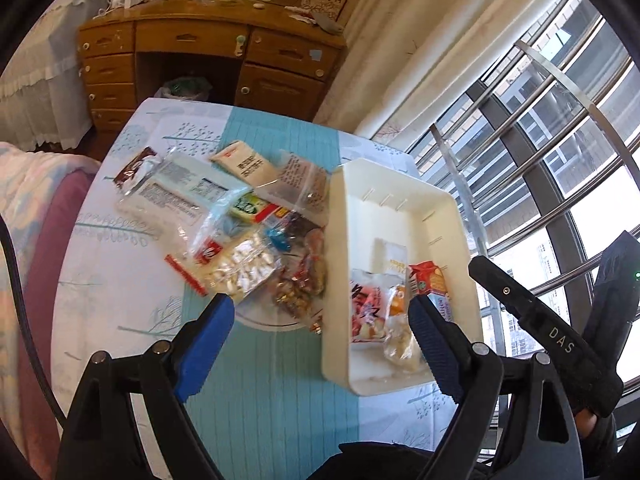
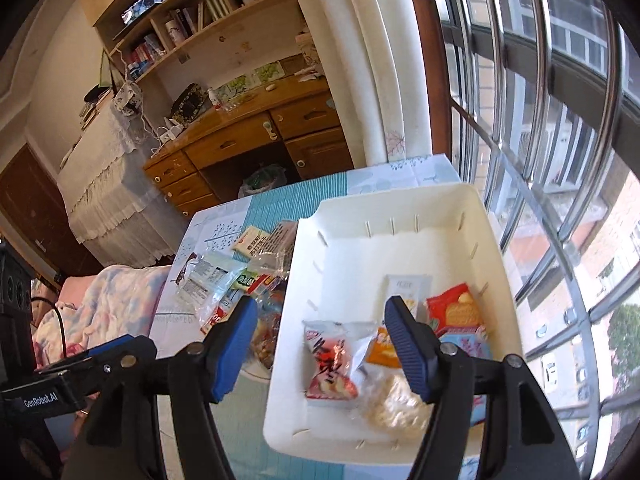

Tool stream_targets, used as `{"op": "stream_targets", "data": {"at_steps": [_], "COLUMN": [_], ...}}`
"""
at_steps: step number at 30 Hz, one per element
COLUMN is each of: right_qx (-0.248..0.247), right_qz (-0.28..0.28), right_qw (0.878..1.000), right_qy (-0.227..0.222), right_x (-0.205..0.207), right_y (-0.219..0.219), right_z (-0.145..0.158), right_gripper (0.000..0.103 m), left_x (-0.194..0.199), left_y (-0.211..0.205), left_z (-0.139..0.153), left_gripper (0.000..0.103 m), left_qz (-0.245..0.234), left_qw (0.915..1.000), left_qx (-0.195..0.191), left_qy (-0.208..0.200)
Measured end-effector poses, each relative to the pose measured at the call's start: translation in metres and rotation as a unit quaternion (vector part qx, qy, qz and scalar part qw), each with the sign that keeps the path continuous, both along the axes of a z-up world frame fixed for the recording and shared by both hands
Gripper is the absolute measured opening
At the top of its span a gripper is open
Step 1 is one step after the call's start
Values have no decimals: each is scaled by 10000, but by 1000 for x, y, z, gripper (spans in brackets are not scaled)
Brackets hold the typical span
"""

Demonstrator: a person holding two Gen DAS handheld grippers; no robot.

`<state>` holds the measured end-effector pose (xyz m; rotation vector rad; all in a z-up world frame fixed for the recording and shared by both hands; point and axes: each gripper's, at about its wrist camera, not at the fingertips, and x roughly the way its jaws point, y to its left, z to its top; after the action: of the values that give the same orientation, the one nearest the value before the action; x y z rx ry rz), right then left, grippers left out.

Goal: Organize snacks
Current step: 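Withdraw both tools from the tray toward the remaining snacks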

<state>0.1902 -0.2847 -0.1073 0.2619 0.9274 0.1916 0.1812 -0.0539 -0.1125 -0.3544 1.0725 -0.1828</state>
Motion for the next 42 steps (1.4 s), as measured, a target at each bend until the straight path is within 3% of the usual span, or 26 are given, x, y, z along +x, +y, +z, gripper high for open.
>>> {"op": "stream_targets", "data": {"at_steps": [9,16,23,35,42], "right_qx": [395,837,938,1011,927], "right_qz": [-601,-1076,-1355,-1843,-1756], "right_qw": [9960,9862,9786,9652,9619], "right_qy": [526,936,1231,1558,1881], "right_x": [-19,-22,-22,-32,-35], "right_y": [32,63,97,137,155], "right_z": [-19,-37,-52,-73,-91], "right_gripper": [67,67,67,67,67], "left_x": [-13,-16,-13,9,43], "left_y": [71,124,170,214,226], "left_z": [1,-2,-11,-25,-42], "left_gripper": [88,88,88,88,88], "left_qz": [34,34,29,-406,-522], "left_qw": [9998,9993,9986,9955,9916], "left_qx": [65,214,288,563,799], "left_qy": [164,312,453,639,874]}}
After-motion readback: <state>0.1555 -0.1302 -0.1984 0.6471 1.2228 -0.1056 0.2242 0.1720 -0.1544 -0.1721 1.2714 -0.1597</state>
